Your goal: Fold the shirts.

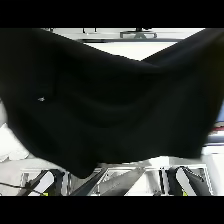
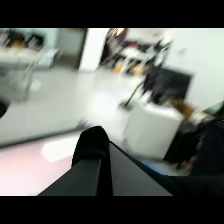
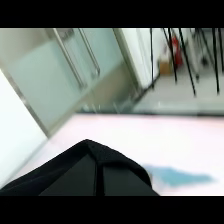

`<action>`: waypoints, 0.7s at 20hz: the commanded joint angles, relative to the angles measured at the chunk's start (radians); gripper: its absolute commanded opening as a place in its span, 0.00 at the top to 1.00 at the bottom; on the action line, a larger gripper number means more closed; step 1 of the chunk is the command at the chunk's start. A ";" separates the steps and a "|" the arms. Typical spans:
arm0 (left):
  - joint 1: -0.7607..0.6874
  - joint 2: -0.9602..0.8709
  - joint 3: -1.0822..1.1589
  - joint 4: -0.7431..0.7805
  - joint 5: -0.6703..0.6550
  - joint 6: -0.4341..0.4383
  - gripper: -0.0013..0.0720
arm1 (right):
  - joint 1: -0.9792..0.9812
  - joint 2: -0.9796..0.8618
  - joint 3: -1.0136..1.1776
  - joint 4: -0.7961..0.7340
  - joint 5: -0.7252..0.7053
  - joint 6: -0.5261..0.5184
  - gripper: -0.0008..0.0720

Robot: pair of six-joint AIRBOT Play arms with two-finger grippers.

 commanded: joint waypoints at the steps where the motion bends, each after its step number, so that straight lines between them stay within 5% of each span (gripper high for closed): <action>1: -0.275 -0.189 0.002 0.513 0.207 -0.009 0.94 | 0.246 -0.154 -0.220 -0.277 -0.295 -0.016 0.96; 6: -0.350 -0.580 0.003 0.652 0.375 -0.009 0.88 | 0.312 -0.570 -0.277 -0.269 -0.687 -0.016 0.94; 7: -0.328 -0.625 0.003 0.634 0.393 -0.009 0.53 | 0.307 -0.628 -0.266 -0.215 -0.726 -0.016 0.73; 8: -0.299 -0.658 0.003 0.597 0.402 -0.009 0.17 | 0.295 -0.673 -0.248 -0.175 -0.732 -0.016 0.39; 9: -0.263 -0.674 0.003 0.569 0.394 -0.016 0.01 | 0.282 -0.694 -0.229 -0.173 -0.723 -0.016 0.25; 12: -0.129 -0.668 0.002 0.581 0.235 -0.033 0.01 | 0.209 -0.666 -0.206 -0.177 -0.586 -0.063 0.25; 14: -0.037 -0.665 0.002 0.648 0.062 -0.119 0.01 | 0.129 -0.613 -0.206 -0.178 -0.422 -0.066 0.30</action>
